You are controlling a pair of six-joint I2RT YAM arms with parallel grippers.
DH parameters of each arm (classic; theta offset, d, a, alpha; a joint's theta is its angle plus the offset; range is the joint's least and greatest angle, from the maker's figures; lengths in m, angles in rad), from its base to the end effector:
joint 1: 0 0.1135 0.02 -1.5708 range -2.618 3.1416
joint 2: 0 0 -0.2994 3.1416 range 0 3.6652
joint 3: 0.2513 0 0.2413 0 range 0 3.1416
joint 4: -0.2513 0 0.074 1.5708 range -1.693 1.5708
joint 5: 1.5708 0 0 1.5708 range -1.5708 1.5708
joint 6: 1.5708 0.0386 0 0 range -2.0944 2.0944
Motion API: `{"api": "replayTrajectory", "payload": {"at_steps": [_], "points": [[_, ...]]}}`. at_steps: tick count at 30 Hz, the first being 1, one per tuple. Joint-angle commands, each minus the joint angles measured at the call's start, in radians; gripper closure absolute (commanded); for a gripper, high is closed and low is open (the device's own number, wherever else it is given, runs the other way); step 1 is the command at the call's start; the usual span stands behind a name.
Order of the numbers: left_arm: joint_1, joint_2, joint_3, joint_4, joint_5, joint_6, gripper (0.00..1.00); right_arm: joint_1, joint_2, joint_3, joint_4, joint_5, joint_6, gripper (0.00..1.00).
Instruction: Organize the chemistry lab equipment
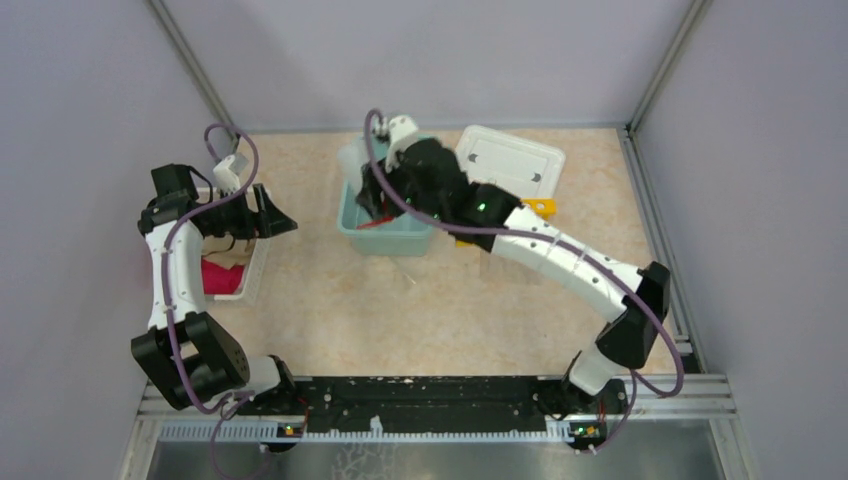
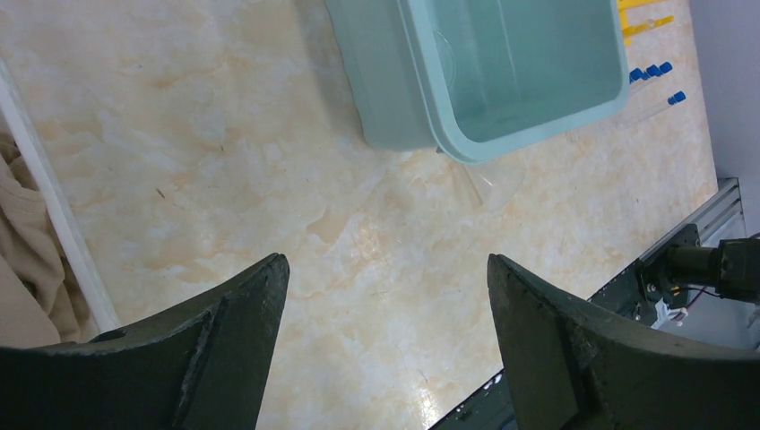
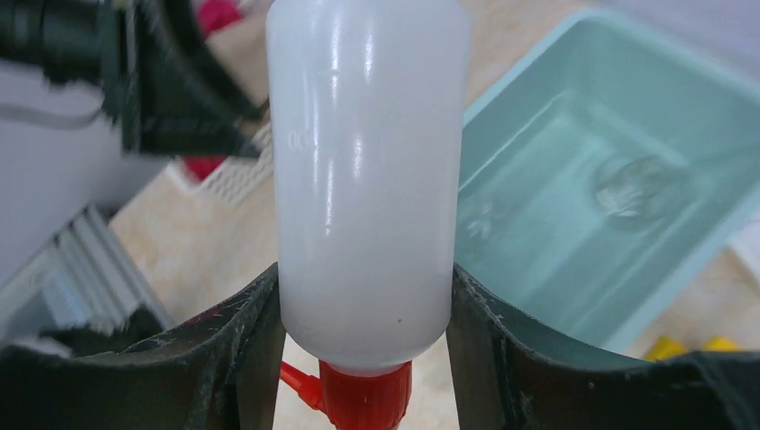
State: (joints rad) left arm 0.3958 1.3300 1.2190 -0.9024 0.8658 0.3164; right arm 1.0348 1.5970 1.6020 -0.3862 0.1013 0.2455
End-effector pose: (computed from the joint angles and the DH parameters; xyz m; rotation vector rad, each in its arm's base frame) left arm 0.2327 0.0654 0.3540 0.2066 2.2441 -0.7448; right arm 0.1901 0.3123 0.4322 -0.7140 1.8947 0.7355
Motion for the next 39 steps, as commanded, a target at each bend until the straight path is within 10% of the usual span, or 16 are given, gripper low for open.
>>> {"api": "replayTrajectory", "payload": {"at_steps": [1, 17, 32, 39], "points": [[0.009, -0.021, 0.023, -0.007, 0.024, 0.006, 0.12, -0.152, 0.031, 0.104, -0.006, 0.030, -0.018, 0.75], [0.009, -0.013, -0.006, 0.002, 0.017, 0.018, 0.13, -0.227, 0.536, 0.474, -0.085, 0.237, -0.190, 0.74], [0.008, -0.005, -0.021, 0.011, -0.002, 0.024, 0.12, -0.269, 0.686, 0.517, -0.092, 0.167, -0.206, 0.63], [0.009, -0.006, -0.012, 0.013, 0.015, 0.012, 0.11, -0.268, 0.685, 0.551, -0.117, 0.140, -0.198, 0.39]]}}
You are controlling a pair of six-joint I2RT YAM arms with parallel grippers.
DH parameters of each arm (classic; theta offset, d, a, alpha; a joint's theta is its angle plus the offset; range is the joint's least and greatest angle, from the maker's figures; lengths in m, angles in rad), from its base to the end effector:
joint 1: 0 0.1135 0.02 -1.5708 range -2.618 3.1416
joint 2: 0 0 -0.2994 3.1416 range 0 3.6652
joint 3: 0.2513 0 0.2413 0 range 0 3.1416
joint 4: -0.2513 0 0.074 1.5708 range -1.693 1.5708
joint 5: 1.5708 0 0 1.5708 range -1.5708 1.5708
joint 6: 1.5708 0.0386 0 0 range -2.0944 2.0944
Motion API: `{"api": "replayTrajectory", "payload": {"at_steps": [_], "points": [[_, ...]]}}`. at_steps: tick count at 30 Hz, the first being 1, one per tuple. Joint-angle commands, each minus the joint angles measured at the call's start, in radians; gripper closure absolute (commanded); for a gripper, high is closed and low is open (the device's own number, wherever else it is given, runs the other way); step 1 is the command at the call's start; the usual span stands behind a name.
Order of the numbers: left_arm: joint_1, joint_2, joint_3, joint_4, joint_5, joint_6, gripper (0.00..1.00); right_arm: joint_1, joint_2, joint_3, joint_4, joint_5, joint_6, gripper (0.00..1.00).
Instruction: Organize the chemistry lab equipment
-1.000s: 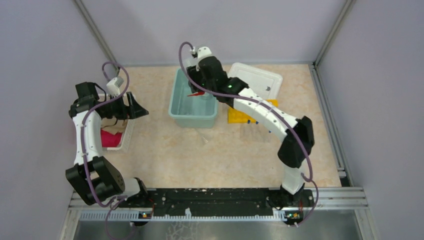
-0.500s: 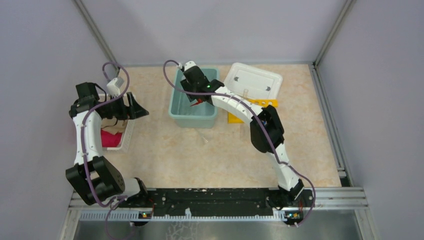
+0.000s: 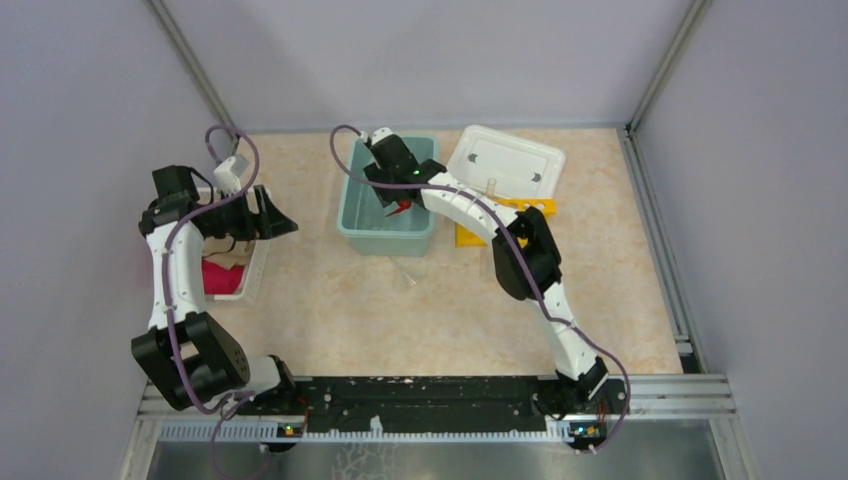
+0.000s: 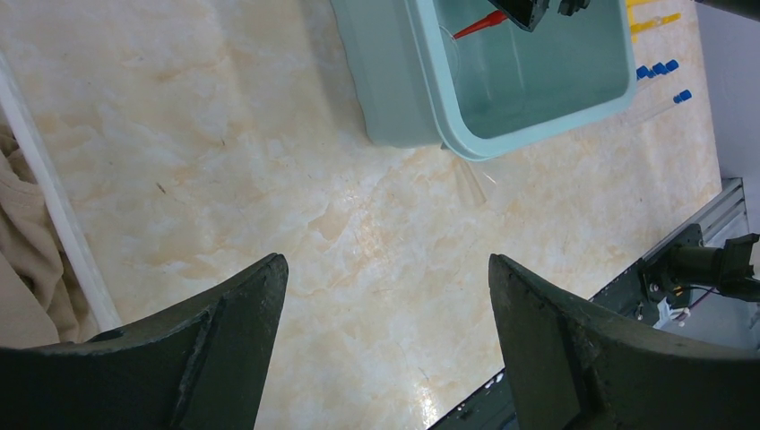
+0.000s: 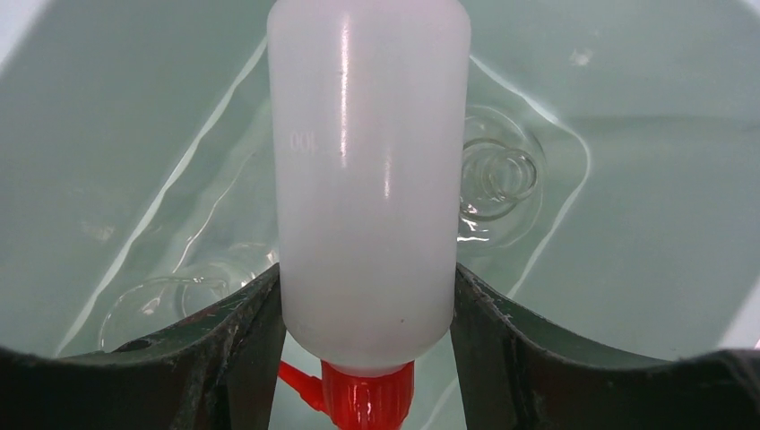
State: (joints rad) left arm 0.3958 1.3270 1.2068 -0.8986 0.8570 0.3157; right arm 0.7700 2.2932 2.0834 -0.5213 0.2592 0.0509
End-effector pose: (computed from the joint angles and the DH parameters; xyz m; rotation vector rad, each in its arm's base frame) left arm 0.2318 0.0652 0.3511 0.2002 2.2535 -0.7394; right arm 0.3959 0.3701 0.2738 -0.6757 2.1732 0.1332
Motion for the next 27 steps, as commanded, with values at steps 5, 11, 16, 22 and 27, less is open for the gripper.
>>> {"api": "replayTrajectory", "payload": {"at_steps": [5, 11, 16, 22, 27], "points": [[0.008, -0.012, -0.003, 0.005, 0.016, 0.015, 0.11, -0.004, -0.054, 0.096, 0.008, -0.020, 0.011, 0.29], [0.009, -0.022, -0.001, 0.001, 0.025, 0.012, 0.11, 0.018, -0.164, 0.130, -0.045, -0.010, 0.025, 0.24], [0.009, -0.025, 0.004, -0.001, 0.031, 0.007, 0.11, 0.112, -0.378, -0.077, 0.000, 0.059, 0.019, 0.28], [0.009, -0.028, -0.008, 0.001, 0.027, 0.011, 0.11, 0.270, -0.704, -0.579, 0.132, 0.080, 0.167, 0.41], [0.008, -0.031, -0.005, -0.006, 0.031, 0.013, 0.12, 0.380, -0.849, -0.893, 0.193, 0.098, 0.356, 0.44]]}}
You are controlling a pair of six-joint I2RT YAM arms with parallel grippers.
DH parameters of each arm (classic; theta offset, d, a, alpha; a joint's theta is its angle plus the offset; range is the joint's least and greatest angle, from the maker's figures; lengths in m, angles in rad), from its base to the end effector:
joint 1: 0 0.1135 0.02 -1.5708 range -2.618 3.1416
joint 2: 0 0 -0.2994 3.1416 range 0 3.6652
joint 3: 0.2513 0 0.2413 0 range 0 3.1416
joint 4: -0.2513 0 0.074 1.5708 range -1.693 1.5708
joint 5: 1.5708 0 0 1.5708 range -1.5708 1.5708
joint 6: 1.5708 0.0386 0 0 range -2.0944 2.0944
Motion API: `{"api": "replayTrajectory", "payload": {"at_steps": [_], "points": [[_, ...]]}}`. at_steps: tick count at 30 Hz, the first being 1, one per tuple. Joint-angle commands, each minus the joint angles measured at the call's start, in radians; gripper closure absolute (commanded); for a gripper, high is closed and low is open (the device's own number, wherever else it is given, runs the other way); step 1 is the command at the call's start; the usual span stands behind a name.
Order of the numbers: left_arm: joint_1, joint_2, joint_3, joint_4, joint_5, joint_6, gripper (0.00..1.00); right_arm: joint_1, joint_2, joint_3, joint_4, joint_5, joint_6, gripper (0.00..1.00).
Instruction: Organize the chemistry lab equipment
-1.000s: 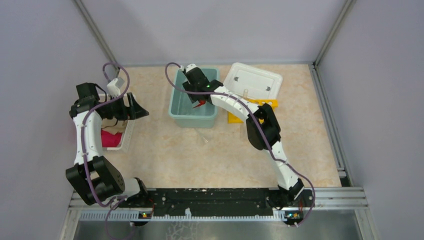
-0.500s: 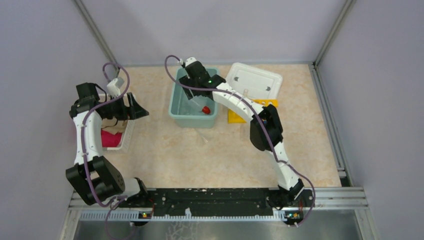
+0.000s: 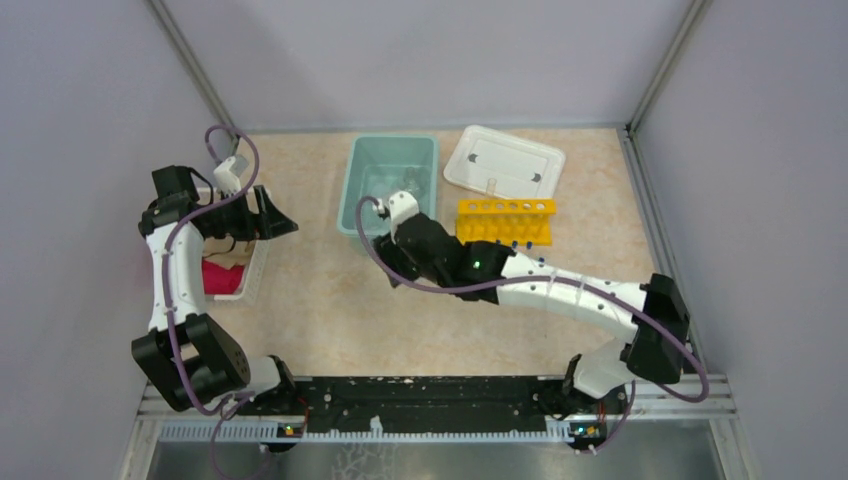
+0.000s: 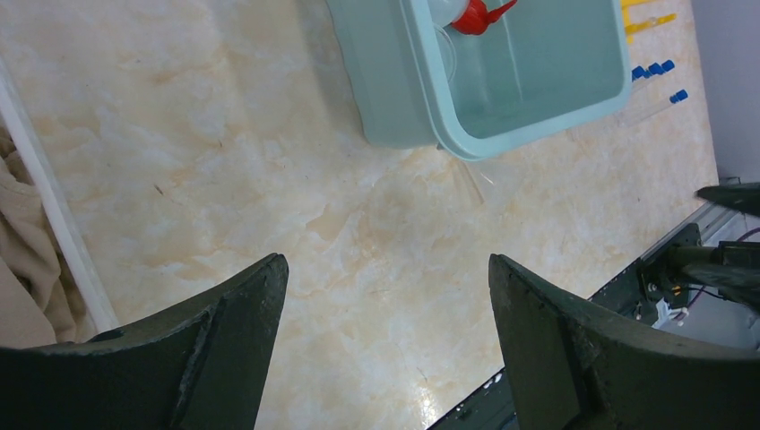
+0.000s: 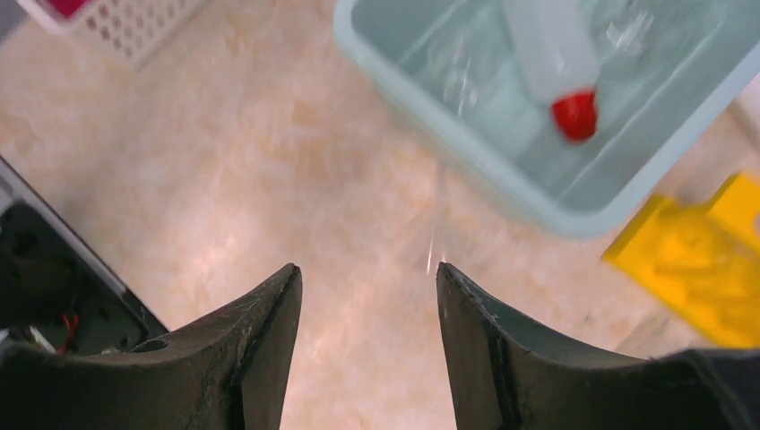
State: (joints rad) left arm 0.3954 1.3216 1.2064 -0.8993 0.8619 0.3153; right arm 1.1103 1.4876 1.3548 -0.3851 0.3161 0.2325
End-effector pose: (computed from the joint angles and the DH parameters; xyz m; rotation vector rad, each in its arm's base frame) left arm 0.2305 0.0645 0.3522 0.2040 2.2476 -0.7422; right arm 0.1578 0.2911 0.3856 -0.7127 1.9736 0.4946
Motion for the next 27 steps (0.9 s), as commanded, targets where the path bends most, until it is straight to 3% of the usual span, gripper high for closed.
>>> {"api": "replayTrajectory", "payload": {"at_steps": [1, 8, 15, 27], "points": [[0.009, -0.028, -0.003, -0.006, 0.026, 0.013, 0.12, 0.051, -0.055, -0.200, 0.061, 0.041, 0.218, 0.44], [0.009, -0.038, 0.001, -0.011, 0.026, 0.007, 0.12, 0.057, -0.017, -0.325, 0.175, 0.040, 0.390, 0.43], [0.010, -0.051, 0.009, -0.022, 0.022, 0.007, 0.12, 0.052, 0.143, -0.277, 0.286, 0.113, 0.409, 0.43], [0.008, -0.043, 0.022, -0.033, 0.023, 0.014, 0.12, 0.033, 0.329, -0.202, 0.323, 0.217, 0.484, 0.49]]}}
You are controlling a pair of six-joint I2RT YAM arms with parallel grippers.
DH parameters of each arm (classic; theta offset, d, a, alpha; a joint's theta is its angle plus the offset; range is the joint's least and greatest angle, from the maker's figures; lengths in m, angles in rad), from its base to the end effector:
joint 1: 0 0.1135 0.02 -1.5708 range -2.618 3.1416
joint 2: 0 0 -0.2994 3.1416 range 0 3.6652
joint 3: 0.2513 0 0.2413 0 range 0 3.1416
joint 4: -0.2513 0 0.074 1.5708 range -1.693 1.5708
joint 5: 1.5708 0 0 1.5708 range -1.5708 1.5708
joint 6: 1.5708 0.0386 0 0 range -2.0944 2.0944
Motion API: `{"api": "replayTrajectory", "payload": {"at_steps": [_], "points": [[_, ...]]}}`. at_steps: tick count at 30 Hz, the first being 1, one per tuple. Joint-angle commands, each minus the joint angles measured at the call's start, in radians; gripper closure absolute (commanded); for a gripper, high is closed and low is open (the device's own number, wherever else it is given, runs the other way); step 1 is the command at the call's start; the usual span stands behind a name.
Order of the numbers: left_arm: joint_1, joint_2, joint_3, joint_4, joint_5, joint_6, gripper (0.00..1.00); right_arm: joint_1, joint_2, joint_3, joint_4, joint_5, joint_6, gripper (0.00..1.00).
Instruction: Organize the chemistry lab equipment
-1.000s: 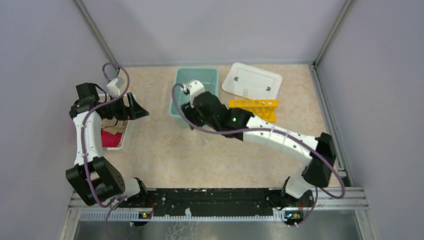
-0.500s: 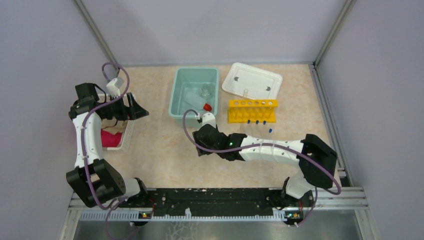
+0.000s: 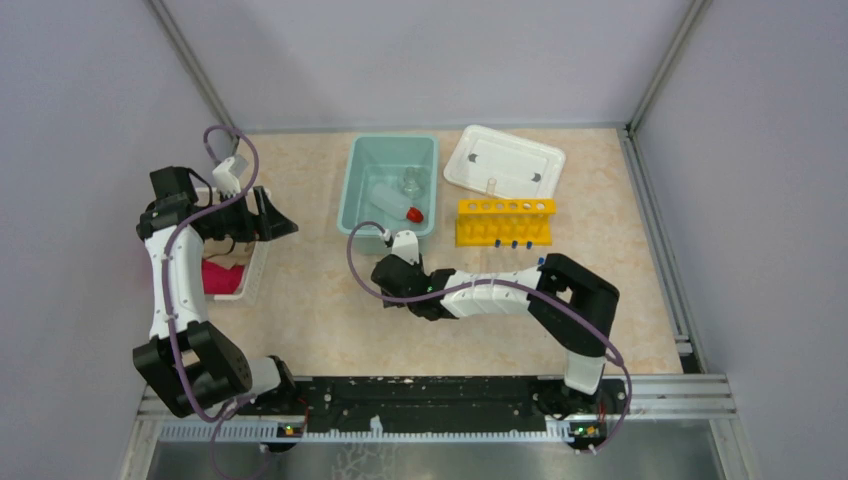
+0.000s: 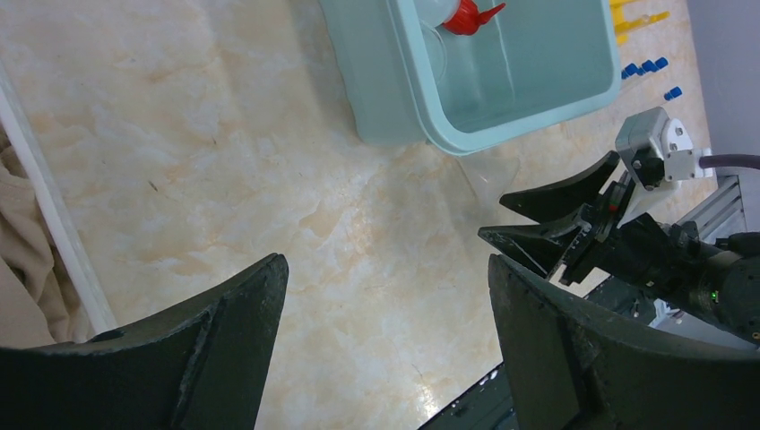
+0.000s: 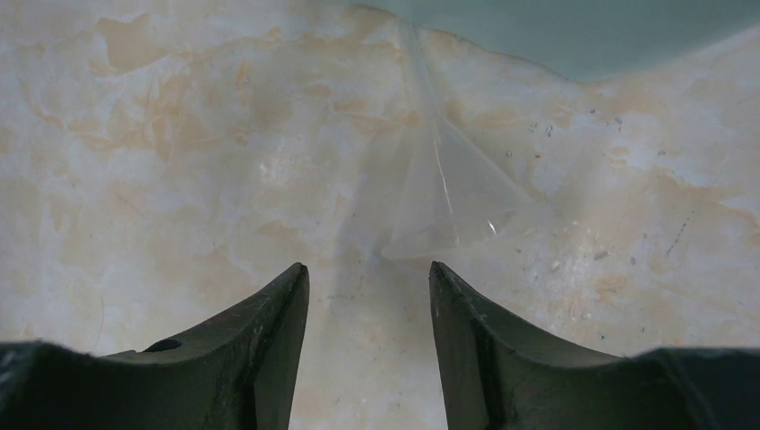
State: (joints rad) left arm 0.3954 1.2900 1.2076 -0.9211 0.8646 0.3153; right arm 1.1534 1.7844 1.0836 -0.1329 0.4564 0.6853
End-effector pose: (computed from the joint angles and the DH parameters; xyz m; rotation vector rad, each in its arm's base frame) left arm 0.2218 0.0608 0.3582 0.2102 2.2381 -0.7378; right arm 0.1671 0.3348 0.2208 -0.3356 2.3047 0.3857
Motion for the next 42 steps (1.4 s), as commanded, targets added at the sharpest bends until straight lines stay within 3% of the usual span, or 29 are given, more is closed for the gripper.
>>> {"api": "replayTrajectory", "payload": {"at_steps": [1, 10, 23, 29, 33, 38, 42], "points": [[0.009, -0.011, 0.022, -0.013, 0.021, 0.014, 0.12, -0.014, 0.045, 0.078, 0.063, 0.097, 0.039, 0.50], [0.008, 0.000, 0.021, -0.019, 0.020, 0.029, 0.12, -0.023, 0.105, 0.118, 0.058, 0.161, 0.050, 0.59], [0.009, 0.005, 0.006, -0.016, 0.026, 0.031, 0.12, -0.023, 0.024, 0.054, 0.039, 0.178, 0.030, 1.00], [0.009, 0.004, 0.003, -0.014, 0.032, 0.025, 0.13, -0.023, -0.104, -0.050, 0.081, 0.113, -0.011, 1.00], [0.009, 0.002, 0.004, -0.015, 0.031, 0.027, 0.13, -0.023, -0.230, -0.077, 0.101, -0.029, -0.100, 1.00], [0.009, 0.002, 0.009, -0.016, 0.033, 0.024, 0.13, -0.023, -0.404, -0.031, 0.026, -0.222, -0.218, 1.00], [0.009, 0.001, 0.010, -0.015, 0.038, 0.019, 0.13, -0.044, -0.467, 0.065, -0.071, -0.279, -0.269, 1.00]]}}
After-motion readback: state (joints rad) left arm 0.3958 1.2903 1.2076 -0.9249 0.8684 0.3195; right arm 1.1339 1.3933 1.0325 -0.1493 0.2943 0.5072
